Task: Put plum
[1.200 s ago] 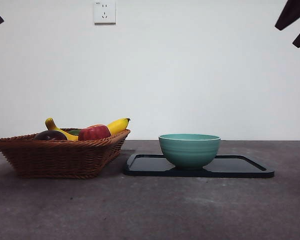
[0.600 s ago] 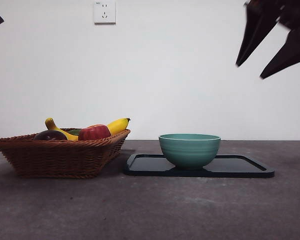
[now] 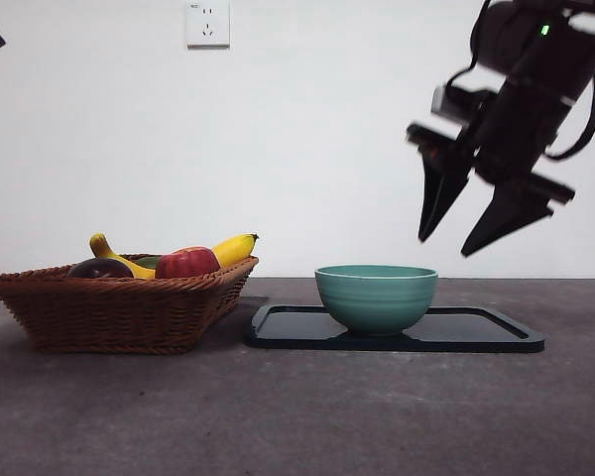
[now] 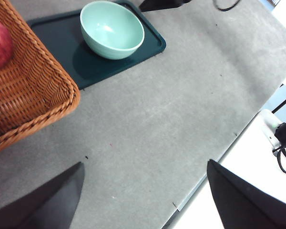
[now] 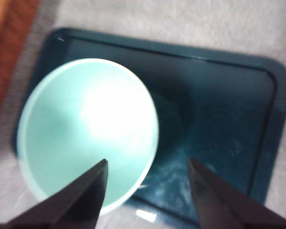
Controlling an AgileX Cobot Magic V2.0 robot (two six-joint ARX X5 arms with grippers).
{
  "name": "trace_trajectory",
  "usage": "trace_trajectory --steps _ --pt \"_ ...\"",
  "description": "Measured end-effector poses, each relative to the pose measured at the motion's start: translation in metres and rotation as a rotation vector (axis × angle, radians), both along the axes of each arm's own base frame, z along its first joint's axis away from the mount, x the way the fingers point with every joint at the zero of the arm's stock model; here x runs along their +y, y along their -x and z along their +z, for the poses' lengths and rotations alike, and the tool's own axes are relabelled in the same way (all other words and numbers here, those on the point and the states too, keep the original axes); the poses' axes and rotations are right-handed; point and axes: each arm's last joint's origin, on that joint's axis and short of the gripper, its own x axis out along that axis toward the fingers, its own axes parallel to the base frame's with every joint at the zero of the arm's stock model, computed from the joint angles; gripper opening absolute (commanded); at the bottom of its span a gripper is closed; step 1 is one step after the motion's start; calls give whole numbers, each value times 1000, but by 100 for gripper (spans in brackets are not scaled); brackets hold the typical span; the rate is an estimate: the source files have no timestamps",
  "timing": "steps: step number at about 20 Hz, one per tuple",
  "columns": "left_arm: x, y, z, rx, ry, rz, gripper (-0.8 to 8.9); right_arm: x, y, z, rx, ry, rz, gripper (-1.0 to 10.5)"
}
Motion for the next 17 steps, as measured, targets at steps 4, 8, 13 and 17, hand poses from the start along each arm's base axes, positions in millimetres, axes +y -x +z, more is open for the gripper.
trace_trajectory --steps 4,8,13,17 --pt "0 0 0 3 -1 0 402 11 -12 -21 -5 2 19 266" --pt "0 2 -2 24 -7 0 402 17 -18 -37 -9 73 -9 186" --pt "0 2 -2 25 -7 0 402 18 -20 -36 -37 75 -17 13" --pt "0 2 -2 25 -7 0 402 19 -23 -33 -76 63 -19 13"
